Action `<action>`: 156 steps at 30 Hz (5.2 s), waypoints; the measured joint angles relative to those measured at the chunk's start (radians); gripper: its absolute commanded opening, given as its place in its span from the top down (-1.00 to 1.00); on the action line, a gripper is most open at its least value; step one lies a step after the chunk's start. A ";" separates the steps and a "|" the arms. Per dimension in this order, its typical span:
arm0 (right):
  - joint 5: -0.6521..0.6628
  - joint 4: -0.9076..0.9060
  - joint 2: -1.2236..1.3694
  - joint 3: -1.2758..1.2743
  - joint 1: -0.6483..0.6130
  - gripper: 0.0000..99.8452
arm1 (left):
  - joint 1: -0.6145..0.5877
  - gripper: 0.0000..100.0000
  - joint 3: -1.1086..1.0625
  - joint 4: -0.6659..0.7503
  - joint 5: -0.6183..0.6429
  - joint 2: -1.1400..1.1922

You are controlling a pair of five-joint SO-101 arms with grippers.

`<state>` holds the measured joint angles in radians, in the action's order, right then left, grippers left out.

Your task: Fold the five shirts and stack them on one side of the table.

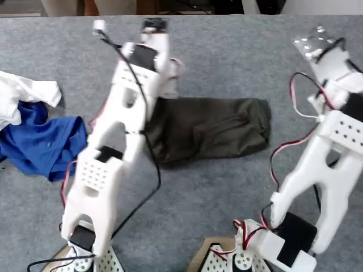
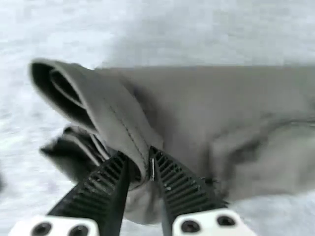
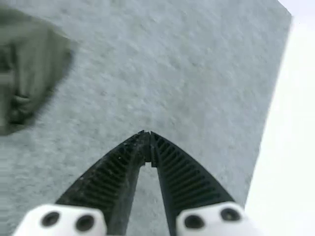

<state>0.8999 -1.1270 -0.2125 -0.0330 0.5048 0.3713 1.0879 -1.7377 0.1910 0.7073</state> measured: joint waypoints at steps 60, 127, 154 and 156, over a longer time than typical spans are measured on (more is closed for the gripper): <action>-0.236 -0.189 0.672 0.477 -0.388 0.99 | -0.233 0.96 0.232 -0.003 0.110 0.212; -0.094 -0.641 0.775 0.450 -0.393 0.99 | -0.307 0.96 0.534 0.081 0.014 0.651; -0.092 -0.618 1.129 0.914 -0.555 0.99 | -0.307 0.96 0.534 0.083 0.014 0.651; -0.092 -0.637 1.169 0.961 -0.531 0.99 | -0.307 0.96 0.534 0.083 0.014 0.651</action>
<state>0.8078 -1.7637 0.9567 0.9275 -0.0261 0.0644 1.6218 -1.6548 0.2048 1.3579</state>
